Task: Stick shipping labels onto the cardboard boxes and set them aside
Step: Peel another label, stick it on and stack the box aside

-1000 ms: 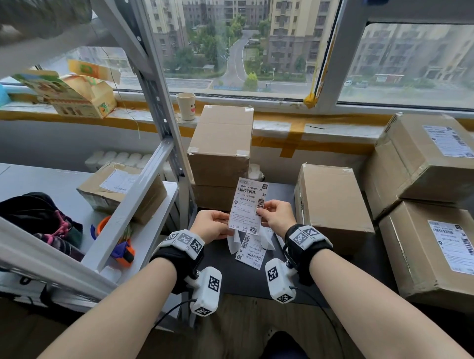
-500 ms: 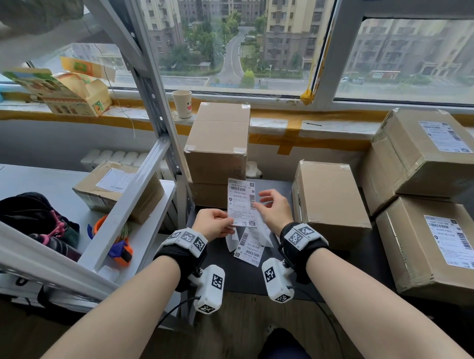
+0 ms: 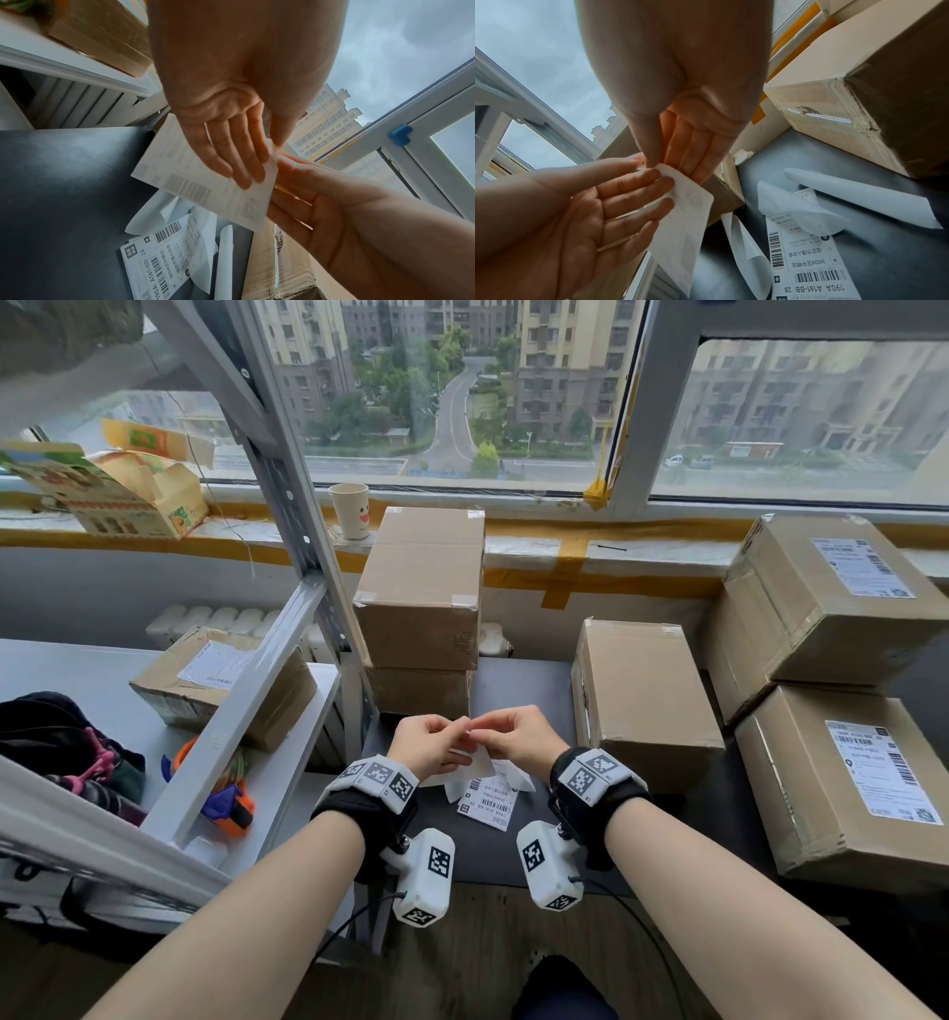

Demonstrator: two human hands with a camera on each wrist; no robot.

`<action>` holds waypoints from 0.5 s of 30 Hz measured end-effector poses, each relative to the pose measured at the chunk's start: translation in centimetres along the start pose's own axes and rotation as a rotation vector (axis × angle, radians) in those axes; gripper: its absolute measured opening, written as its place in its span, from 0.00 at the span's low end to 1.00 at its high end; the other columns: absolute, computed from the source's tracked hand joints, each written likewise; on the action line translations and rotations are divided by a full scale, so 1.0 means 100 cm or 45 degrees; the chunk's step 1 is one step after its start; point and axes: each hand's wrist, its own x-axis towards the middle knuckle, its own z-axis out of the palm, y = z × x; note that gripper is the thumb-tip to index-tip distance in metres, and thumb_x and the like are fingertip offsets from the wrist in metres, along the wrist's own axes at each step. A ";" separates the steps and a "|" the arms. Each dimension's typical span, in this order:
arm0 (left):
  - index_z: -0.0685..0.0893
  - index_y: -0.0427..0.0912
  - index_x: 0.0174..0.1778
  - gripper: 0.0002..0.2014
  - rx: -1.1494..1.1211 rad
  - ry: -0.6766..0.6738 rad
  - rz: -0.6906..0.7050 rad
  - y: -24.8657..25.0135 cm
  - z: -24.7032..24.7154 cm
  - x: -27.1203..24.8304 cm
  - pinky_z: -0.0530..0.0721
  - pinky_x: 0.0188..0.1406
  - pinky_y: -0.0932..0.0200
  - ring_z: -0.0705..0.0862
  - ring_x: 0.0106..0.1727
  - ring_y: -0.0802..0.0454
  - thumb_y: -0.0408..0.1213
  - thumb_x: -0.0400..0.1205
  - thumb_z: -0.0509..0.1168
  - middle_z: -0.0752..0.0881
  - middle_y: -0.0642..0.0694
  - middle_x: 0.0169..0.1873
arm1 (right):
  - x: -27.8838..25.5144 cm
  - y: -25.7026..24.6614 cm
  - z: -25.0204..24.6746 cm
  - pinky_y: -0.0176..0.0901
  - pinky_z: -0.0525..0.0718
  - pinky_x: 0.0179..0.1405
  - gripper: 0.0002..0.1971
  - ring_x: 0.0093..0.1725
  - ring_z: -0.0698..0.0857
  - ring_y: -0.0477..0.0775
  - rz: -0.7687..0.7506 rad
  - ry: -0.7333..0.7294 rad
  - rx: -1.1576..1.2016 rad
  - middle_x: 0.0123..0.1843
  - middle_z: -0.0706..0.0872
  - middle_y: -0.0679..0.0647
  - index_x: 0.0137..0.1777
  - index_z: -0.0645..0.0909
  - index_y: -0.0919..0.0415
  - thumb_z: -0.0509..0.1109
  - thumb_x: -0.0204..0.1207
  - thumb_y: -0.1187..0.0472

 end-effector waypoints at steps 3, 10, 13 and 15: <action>0.82 0.40 0.33 0.15 -0.005 0.000 -0.013 0.002 0.003 0.001 0.80 0.33 0.62 0.85 0.27 0.53 0.39 0.85 0.60 0.88 0.49 0.24 | 0.000 0.001 -0.001 0.31 0.84 0.39 0.10 0.30 0.84 0.38 0.012 0.018 0.037 0.36 0.86 0.52 0.55 0.86 0.72 0.70 0.77 0.68; 0.80 0.40 0.33 0.15 0.020 -0.010 -0.037 0.002 0.005 0.001 0.79 0.33 0.62 0.85 0.21 0.57 0.35 0.86 0.57 0.87 0.52 0.19 | -0.004 0.002 -0.002 0.32 0.85 0.40 0.12 0.28 0.84 0.35 0.041 0.036 0.092 0.35 0.86 0.51 0.55 0.85 0.74 0.71 0.76 0.67; 0.79 0.40 0.33 0.15 0.054 -0.022 -0.025 0.001 0.004 0.001 0.80 0.31 0.62 0.85 0.22 0.58 0.34 0.86 0.56 0.87 0.52 0.21 | -0.006 0.000 -0.002 0.30 0.85 0.39 0.11 0.28 0.84 0.36 0.048 0.030 0.109 0.35 0.86 0.51 0.54 0.85 0.73 0.72 0.76 0.66; 0.79 0.39 0.34 0.14 0.071 -0.039 -0.014 0.001 0.004 0.001 0.80 0.31 0.63 0.85 0.23 0.58 0.34 0.85 0.57 0.87 0.52 0.22 | -0.007 0.000 -0.001 0.30 0.85 0.36 0.11 0.26 0.83 0.36 0.046 0.052 0.097 0.33 0.86 0.51 0.52 0.86 0.73 0.73 0.75 0.64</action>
